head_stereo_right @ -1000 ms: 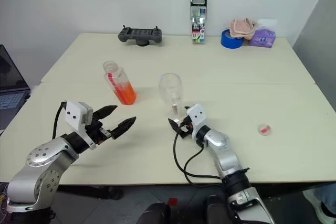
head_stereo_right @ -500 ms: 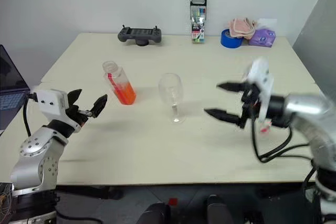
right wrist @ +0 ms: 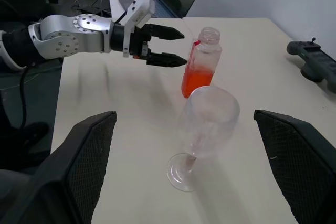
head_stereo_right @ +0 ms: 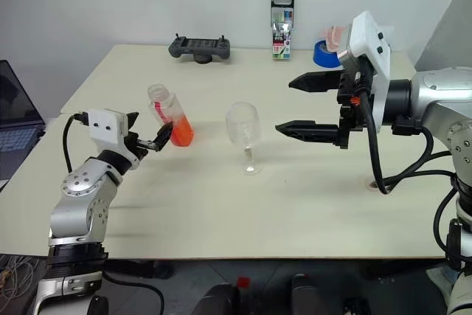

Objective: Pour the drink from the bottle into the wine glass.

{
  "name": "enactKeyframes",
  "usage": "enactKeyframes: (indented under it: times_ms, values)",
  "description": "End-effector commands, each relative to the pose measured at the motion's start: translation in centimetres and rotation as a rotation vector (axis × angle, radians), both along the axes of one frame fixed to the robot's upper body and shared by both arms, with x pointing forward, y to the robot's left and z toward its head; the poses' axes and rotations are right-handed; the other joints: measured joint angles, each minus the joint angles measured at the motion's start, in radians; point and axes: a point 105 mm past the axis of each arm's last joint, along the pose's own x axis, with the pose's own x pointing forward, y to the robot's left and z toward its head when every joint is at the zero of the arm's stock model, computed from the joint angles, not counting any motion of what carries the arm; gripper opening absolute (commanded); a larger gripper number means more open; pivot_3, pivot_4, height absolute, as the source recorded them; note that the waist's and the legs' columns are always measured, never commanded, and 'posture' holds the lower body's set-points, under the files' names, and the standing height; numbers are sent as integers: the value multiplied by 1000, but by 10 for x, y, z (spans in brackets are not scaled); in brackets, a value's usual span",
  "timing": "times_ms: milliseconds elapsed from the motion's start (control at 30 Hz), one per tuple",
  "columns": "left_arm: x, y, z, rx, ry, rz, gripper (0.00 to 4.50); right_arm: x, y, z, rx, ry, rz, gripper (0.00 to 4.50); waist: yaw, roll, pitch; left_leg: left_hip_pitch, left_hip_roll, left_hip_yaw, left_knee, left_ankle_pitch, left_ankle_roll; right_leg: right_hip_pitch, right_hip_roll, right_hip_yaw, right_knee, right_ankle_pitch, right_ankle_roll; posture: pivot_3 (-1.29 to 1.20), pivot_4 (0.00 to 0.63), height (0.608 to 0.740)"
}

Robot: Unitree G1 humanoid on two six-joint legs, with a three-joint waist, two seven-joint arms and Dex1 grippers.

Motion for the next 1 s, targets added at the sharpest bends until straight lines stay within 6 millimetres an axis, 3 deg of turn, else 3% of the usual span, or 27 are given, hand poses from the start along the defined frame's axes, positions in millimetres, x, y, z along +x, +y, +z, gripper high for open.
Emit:
enactKeyframes:
  times_ms: [33, 500, 1000]
  values:
    - [6, 4, 16, -18, -60, 28, 4500, 1, -3, 8, -18, -56, -10, 4458, 0, 0, 0, 0, 0, 0, 0, 0, 0, 0, 0, 0, 0, 0, 0, 0, 150, 740]
    - [50, -12, 19, -24, -63, 9, 4500, 12, -1, 0, -54, -80, -43, 4458, 0, 0, 0, 0, -1, 0, 0, 0, 0, 0, 0, 0, 0, 1, -1, 0, 150, 740]
    - [62, -15, 24, -40, -119, 13, 4500, 10, 2, 1, -35, -96, -56, 4458, 0, 0, 0, 0, -1, -1, 0, 0, 0, 0, 0, 0, 0, 3, -4, 0, 150, 740]
